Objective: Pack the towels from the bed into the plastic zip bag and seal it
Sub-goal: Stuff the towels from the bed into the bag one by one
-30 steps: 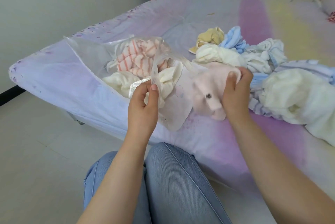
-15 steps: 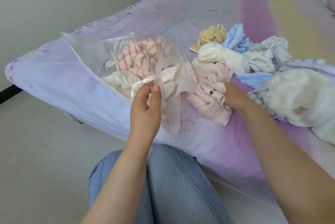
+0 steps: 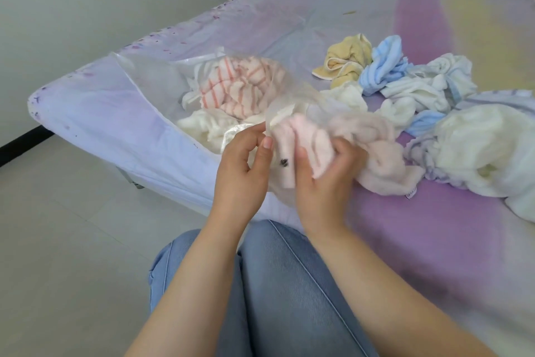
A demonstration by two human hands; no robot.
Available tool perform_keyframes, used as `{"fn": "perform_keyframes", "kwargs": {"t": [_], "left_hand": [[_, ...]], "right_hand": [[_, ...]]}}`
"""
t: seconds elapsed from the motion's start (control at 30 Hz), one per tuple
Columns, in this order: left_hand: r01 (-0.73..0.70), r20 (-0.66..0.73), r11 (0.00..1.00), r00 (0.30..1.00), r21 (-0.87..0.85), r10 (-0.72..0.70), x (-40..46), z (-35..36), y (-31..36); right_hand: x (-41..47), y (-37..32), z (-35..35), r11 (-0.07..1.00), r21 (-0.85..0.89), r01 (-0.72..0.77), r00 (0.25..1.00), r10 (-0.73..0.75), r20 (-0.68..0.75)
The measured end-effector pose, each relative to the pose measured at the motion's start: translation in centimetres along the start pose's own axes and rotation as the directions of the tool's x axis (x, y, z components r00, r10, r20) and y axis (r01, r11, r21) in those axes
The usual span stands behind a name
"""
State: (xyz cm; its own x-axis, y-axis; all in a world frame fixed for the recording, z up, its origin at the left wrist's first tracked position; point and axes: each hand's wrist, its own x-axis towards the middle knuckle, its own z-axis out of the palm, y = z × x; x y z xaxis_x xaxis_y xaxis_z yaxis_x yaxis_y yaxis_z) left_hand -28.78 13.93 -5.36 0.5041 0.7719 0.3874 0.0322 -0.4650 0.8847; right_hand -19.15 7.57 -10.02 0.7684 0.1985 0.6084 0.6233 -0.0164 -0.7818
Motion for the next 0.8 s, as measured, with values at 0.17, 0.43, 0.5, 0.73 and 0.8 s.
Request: {"fn": "perform_keyframes", "kwargs": {"t": [0.17, 0.43, 0.5, 0.73, 0.8], "left_hand": [[0.005, 0.021, 0.999, 1.000, 0.031, -0.005, -0.5, -1.1, -0.3], [0.031, 0.004, 0.999, 1.000, -0.007, -0.031, -0.6, -0.5, -0.5], [0.022, 0.004, 1.000, 1.000, 0.003, -0.022, -0.4, -0.3, -0.4], [0.004, 0.024, 0.998, 1.000, 0.064, -0.005, -0.5, 0.1, -0.3], [-0.005, 0.023, 0.996, 1.000, 0.085, 0.003, -0.4, 0.1, -0.5]], "right_hand": [[1.0, 0.8, 2.3, 0.999, -0.043, 0.002, 0.447, 0.037, 0.894], [1.9, 4.1, -6.5, 0.998, -0.029, 0.051, 0.994, -0.048, 0.099], [2.3, 5.8, -7.8, 0.958, -0.286, -0.028, 0.982, 0.080, 0.172], [2.8, 7.8, -6.7, 0.891, -0.440, -0.114, 0.777, 0.355, 0.519], [2.4, 6.8, -6.0, 0.935, -0.282, -0.215, 0.788, 0.337, 0.515]]}}
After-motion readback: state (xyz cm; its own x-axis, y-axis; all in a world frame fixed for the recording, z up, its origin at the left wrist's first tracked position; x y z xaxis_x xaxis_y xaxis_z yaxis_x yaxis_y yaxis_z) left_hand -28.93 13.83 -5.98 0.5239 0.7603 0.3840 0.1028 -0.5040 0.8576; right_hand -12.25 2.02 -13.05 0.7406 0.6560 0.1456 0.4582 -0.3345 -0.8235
